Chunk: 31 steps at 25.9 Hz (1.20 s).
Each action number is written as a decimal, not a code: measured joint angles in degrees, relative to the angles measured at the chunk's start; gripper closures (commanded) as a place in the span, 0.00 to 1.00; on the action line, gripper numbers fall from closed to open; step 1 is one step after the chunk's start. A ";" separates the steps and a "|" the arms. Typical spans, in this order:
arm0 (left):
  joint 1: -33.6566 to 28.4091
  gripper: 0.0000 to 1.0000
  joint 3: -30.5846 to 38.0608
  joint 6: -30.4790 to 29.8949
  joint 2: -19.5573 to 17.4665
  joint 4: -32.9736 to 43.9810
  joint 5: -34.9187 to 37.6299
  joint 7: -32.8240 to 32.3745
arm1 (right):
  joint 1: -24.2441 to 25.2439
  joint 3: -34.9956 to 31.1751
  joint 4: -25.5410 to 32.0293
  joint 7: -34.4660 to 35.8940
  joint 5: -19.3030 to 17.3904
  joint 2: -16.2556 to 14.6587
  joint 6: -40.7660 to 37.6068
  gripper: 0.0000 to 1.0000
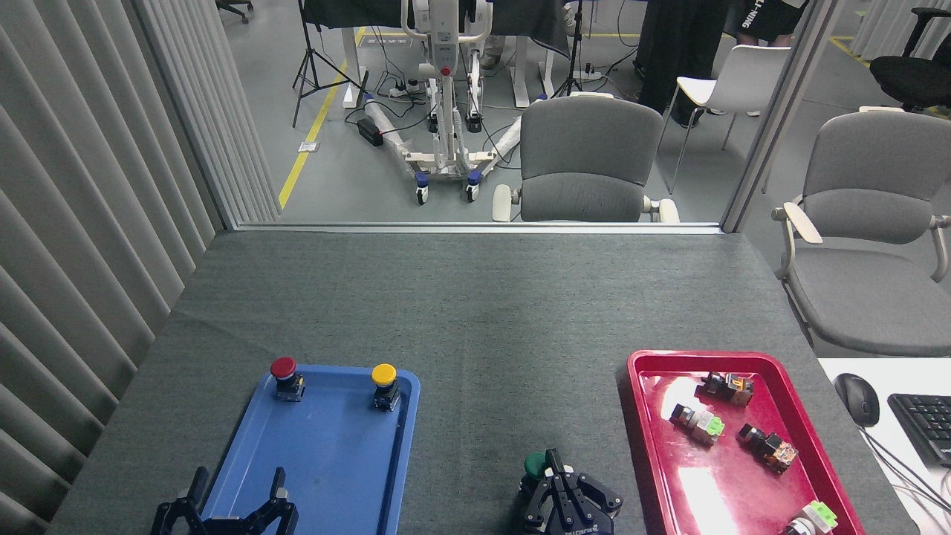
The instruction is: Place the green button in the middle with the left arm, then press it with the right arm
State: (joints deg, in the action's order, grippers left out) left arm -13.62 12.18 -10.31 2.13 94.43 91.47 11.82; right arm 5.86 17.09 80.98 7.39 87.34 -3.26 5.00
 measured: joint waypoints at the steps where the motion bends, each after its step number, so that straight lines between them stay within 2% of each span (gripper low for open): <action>1: 0.03 0.01 0.01 -0.14 0.03 -0.01 -0.13 0.00 | -0.04 0.01 -0.67 -0.04 -0.01 0.12 0.00 1.00; 11: 0.16 0.01 -0.03 -2.42 0.08 1.15 -1.12 -0.15 | -0.39 0.22 -2.88 1.40 -0.16 0.45 0.43 0.97; 12: 0.22 0.01 -0.03 -2.76 0.12 1.19 -1.16 -0.15 | -0.40 0.22 -2.61 1.45 -0.17 0.48 0.56 0.91; 13: 0.28 0.01 -0.03 -3.03 0.15 1.23 -1.20 -0.15 | -0.40 0.21 -2.23 1.13 -0.19 0.52 0.82 0.80; 15: 0.35 0.01 -0.03 -3.32 0.19 1.26 -1.25 -0.15 | -0.43 0.17 -1.32 0.38 -0.22 0.56 1.41 0.50; 19: 0.29 0.01 0.00 -3.50 0.13 1.27 -1.29 -0.15 | -0.43 0.13 0.27 3.72 -0.27 0.65 2.99 0.29; 25: 0.34 0.01 0.03 -3.03 0.30 1.28 -1.42 0.34 | -0.02 -0.45 2.58 6.11 -0.26 0.27 4.40 0.13; 31: 0.79 0.01 0.04 -2.99 0.49 1.19 -1.67 0.30 | 1.86 -3.56 4.06 6.33 -0.35 -1.25 5.10 0.03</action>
State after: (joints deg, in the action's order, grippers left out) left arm -12.83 12.22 -13.30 2.63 95.62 89.80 12.13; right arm 7.72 13.53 85.04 13.72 86.98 -4.51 10.10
